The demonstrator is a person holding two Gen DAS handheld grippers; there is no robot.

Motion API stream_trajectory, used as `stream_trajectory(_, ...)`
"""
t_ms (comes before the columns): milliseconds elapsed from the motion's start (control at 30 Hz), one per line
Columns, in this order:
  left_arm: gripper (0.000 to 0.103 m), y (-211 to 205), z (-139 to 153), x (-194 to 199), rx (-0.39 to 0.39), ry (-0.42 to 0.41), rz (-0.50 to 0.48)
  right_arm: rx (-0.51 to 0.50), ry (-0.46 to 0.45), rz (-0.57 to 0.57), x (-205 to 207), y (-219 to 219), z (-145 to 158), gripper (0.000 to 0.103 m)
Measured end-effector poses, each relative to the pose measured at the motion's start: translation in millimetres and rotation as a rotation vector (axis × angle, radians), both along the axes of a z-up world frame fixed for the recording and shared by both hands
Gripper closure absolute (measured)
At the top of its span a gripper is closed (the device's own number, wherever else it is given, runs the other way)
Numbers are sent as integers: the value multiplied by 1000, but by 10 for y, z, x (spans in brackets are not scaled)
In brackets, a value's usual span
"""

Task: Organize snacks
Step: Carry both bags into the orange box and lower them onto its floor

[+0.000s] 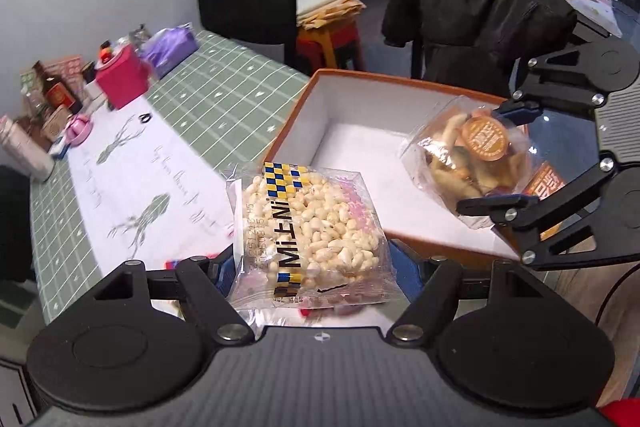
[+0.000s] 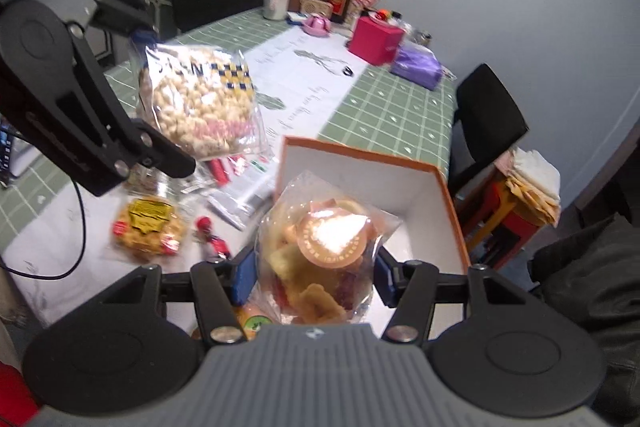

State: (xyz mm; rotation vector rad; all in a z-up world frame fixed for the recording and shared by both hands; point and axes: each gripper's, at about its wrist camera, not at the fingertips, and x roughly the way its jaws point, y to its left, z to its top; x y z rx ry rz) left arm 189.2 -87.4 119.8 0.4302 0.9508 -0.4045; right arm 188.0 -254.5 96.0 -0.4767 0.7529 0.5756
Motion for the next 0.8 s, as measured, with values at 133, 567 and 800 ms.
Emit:
stream_trajectory(133, 17, -258, -192, 245, 5, 52, -56, -32, 52, -32, 216, -175, -191, 46)
stream_trajectory(567, 17, -790, -895, 734, 109, 206, -153, -77, 228, 38, 609, -236, -881, 46)
stream_trajectory(800, 17, -898, -1189, 911, 154, 296, -142, -50, 332, 66, 759, -216, -1143, 46)
